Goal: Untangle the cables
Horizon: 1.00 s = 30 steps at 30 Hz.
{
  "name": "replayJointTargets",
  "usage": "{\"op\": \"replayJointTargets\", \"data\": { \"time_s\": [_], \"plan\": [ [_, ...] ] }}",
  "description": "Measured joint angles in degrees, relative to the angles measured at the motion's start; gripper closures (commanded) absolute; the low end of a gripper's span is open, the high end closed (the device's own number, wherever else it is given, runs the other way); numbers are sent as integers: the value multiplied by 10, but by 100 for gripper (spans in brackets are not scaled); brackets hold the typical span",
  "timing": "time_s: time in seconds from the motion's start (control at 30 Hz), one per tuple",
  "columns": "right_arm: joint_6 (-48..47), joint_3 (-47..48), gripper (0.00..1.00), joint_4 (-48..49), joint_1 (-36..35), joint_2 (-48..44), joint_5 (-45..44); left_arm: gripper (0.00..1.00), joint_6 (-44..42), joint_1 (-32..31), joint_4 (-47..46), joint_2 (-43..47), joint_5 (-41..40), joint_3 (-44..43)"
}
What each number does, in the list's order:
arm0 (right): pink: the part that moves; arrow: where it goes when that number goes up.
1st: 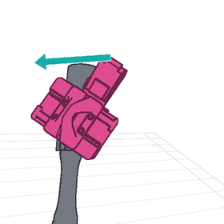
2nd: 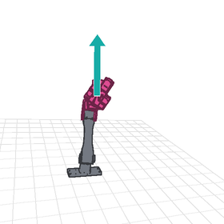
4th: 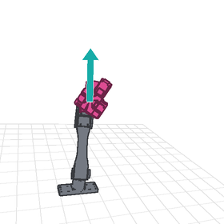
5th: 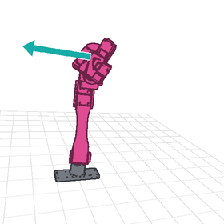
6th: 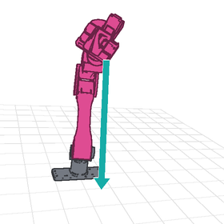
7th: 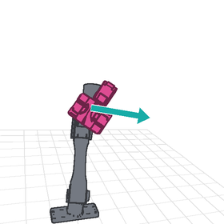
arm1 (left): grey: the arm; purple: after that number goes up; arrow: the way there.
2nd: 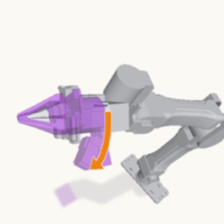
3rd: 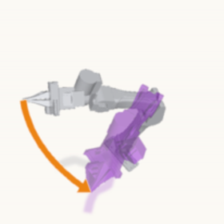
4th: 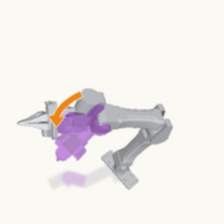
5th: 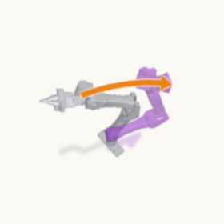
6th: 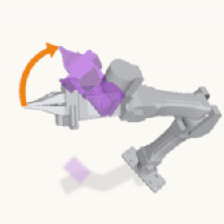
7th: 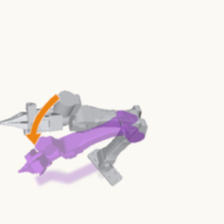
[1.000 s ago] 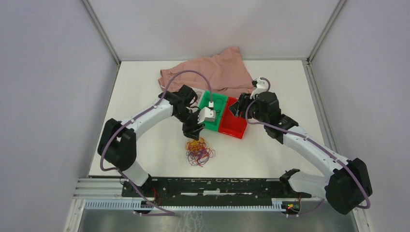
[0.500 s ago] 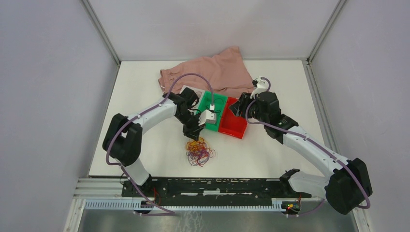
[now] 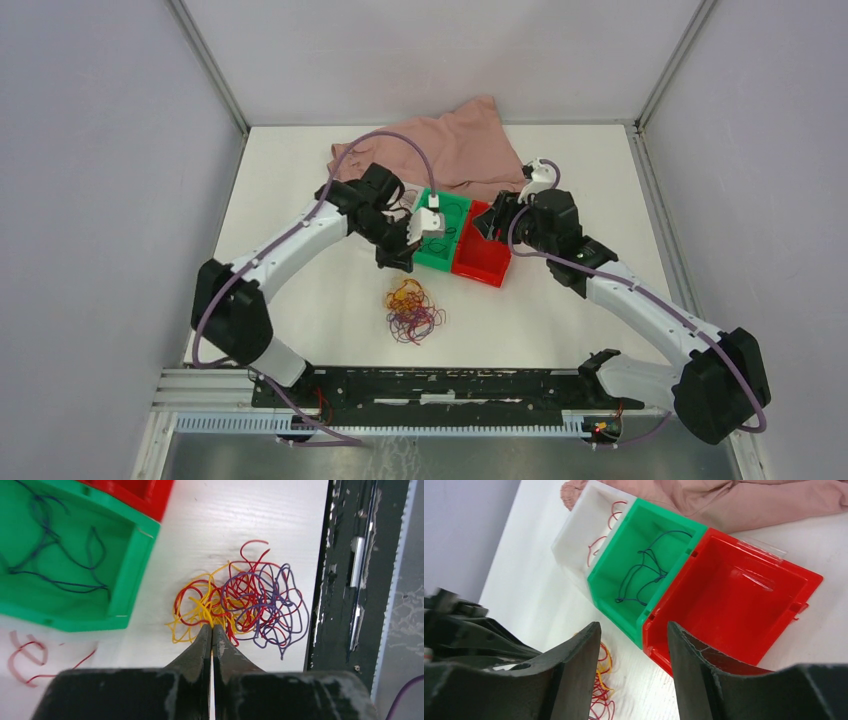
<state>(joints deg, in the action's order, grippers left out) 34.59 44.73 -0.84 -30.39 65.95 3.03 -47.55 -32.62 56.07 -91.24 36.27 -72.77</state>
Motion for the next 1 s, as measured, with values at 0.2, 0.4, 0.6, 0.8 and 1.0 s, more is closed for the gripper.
{"op": "replayJointTargets", "data": {
  "time_s": [0.2,0.4,0.6,0.8,1.0],
  "plan": [
    [2,-2,28,48,-1,-11,62,97,74,0,-2,104,1,-40],
    [2,-17,21,126,-14,-24,144,97,132,0,-2,179,5,-69],
    [-17,-19,21,170,-73,-23,184,97,170,0,-12,215,9,-136],
    [-50,-17,21,190,-147,1,195,97,196,0,-34,227,17,-210],
    [-63,13,22,192,-173,54,184,97,227,0,-42,226,41,-281]
  ]
}}
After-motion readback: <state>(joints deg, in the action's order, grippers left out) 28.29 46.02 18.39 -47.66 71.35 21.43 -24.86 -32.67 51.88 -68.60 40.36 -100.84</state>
